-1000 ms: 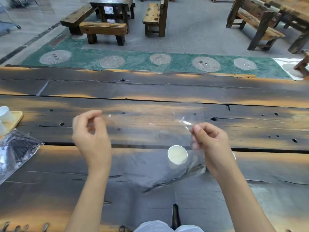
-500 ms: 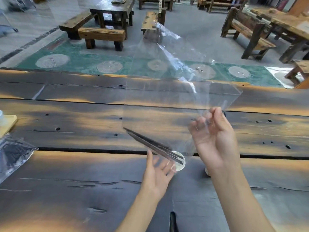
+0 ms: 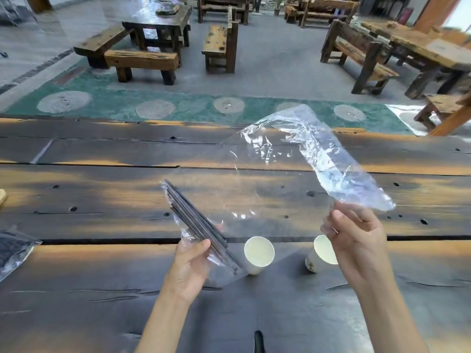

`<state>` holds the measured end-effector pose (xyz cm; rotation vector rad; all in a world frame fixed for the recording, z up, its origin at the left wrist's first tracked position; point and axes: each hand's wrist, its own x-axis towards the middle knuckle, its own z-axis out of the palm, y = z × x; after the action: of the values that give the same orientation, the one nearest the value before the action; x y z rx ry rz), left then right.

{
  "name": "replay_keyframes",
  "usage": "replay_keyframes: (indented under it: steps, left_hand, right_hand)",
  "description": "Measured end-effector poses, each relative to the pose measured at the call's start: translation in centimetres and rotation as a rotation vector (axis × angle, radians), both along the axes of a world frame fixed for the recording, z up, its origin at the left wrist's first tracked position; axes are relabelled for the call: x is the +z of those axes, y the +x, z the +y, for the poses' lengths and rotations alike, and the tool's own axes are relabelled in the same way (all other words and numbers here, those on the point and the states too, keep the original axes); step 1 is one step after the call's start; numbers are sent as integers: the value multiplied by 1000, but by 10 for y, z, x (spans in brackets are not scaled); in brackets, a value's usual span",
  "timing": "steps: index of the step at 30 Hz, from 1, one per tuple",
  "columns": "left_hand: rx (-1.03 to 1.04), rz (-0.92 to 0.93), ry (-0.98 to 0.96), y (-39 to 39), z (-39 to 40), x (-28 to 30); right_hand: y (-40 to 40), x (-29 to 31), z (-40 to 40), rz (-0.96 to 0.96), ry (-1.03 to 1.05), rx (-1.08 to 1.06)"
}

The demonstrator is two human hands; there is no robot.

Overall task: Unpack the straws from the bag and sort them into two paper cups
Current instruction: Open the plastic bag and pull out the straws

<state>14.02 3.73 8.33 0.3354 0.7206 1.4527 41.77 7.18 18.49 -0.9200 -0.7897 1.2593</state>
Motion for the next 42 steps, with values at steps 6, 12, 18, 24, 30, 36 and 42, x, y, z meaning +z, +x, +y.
replay_keyframes:
  steps: [6, 12, 18, 24, 30, 36, 42]
  left_hand:
    - [-9, 176, -147, -17, 1, 11]
    - [-5, 240, -168, -25, -12, 16]
    - [-7, 298, -104, -30, -19, 23]
    - [-11, 348, -57, -37, -19, 20]
    - [-6, 373, -65, -39, -20, 15]
    - [0, 426, -97, -45, -23, 8]
    - [-4, 489, -98, -48, -21, 8]
  right_hand:
    - [11, 1, 6, 22, -59, 103]
    - [40, 8, 17, -231, -11, 83]
    - [55, 26, 18, -631, 56, 220]
    - [38, 26, 29, -914, -82, 252]
    - [18, 2, 32, -1028, -151, 256]
    - [14, -21, 31, -1405, 56, 37]
    - [5, -12, 19, -701, -1, 136]
